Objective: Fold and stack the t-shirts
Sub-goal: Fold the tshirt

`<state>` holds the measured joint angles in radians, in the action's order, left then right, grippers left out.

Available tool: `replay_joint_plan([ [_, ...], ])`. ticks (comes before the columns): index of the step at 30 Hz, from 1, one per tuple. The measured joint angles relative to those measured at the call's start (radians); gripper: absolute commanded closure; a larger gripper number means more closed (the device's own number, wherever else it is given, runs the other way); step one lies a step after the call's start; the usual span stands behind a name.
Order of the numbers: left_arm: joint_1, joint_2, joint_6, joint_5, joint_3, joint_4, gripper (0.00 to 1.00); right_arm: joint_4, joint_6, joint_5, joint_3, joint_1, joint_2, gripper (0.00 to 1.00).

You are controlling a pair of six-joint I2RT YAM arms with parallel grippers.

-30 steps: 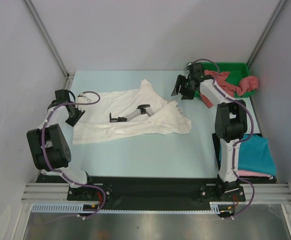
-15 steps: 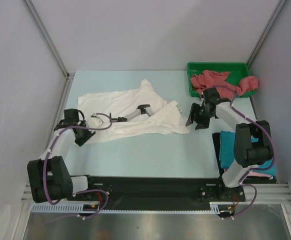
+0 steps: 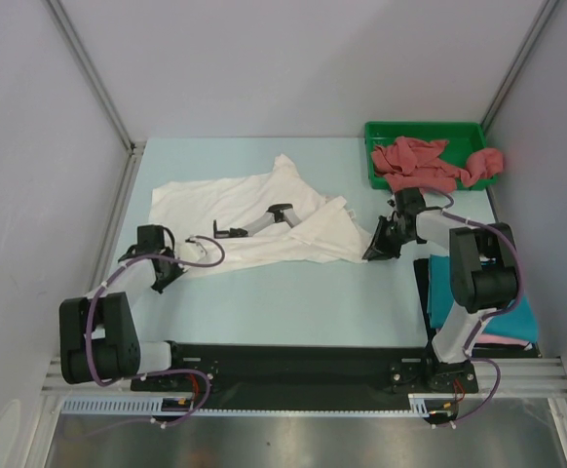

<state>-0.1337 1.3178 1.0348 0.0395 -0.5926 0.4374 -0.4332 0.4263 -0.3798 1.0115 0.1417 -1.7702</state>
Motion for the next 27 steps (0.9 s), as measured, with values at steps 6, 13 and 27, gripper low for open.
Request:
replay_joint_plan([
  [6, -0.003, 0.000, 0.007, 0.014, 0.020, -0.053, 1.00, 0.003, 0.020, -0.026, -0.004, -0.065, 0.002, 1.00],
  [13, -0.092, -0.046, 0.086, -0.031, -0.039, 0.093, 1.00, -0.154, 0.002, 0.010, -0.074, -0.101, 0.218, 1.00],
  [27, -0.101, -0.093, 0.176, -0.143, -0.109, 0.293, 0.62, -0.398, 0.105, 0.027, -0.311, -0.106, 0.533, 1.00],
])
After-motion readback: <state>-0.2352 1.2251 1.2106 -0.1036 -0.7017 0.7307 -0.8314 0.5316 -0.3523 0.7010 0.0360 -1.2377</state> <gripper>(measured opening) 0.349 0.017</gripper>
